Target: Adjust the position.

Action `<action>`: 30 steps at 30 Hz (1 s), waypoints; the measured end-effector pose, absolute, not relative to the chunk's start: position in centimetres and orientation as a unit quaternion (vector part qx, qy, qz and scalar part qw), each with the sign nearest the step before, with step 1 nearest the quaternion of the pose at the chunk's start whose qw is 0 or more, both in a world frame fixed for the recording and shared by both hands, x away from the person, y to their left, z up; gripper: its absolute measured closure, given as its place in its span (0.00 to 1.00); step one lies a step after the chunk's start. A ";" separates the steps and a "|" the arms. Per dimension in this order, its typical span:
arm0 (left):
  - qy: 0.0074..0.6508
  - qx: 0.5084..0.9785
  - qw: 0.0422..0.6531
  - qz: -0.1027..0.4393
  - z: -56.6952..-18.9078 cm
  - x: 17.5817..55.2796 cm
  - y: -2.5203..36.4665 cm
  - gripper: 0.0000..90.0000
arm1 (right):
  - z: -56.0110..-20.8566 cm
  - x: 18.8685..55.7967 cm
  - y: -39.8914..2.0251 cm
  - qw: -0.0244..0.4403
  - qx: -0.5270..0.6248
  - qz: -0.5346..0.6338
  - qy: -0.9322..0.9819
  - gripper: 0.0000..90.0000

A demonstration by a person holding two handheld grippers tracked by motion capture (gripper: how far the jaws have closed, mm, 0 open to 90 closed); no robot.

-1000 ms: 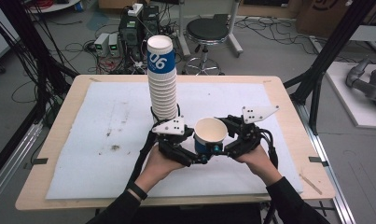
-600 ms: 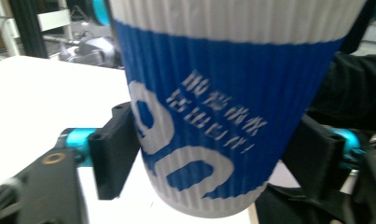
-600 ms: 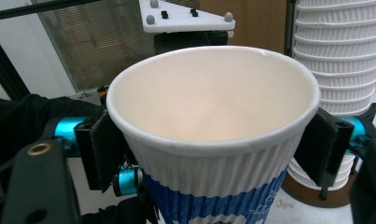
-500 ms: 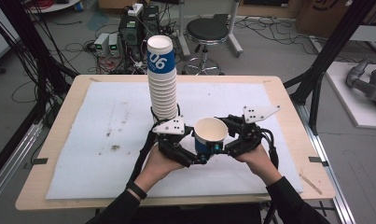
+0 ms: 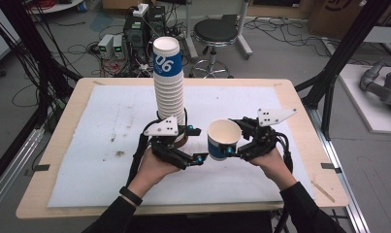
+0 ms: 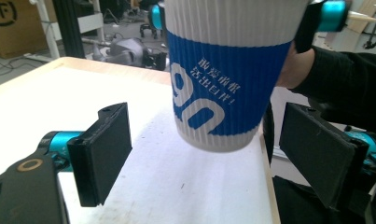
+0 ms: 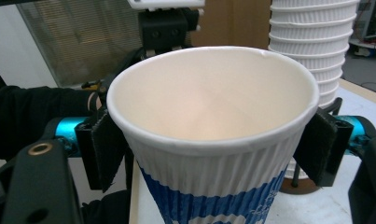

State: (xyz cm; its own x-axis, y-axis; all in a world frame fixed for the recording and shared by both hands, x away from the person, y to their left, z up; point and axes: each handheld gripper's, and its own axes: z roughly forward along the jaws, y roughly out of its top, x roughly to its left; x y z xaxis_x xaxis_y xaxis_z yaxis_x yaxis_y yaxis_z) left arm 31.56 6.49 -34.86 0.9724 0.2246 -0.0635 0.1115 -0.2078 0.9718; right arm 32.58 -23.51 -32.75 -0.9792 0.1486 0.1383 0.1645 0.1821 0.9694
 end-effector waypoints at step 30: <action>0.149 0.760 0.622 0.117 -34.1 31.1 12.5 0.19 | -32.6 33.1 -26.5 -0.037 -0.146 -0.632 -0.760 0.23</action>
State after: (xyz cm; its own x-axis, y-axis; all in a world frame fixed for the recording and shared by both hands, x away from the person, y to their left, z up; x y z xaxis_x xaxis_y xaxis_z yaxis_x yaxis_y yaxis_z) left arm 31.12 12.49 -34.05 0.9284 0.3716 -0.0066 0.0798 -0.1820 0.9801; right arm 33.11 -26.50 -32.59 -0.9549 0.2682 0.1276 0.1742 0.1579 0.9720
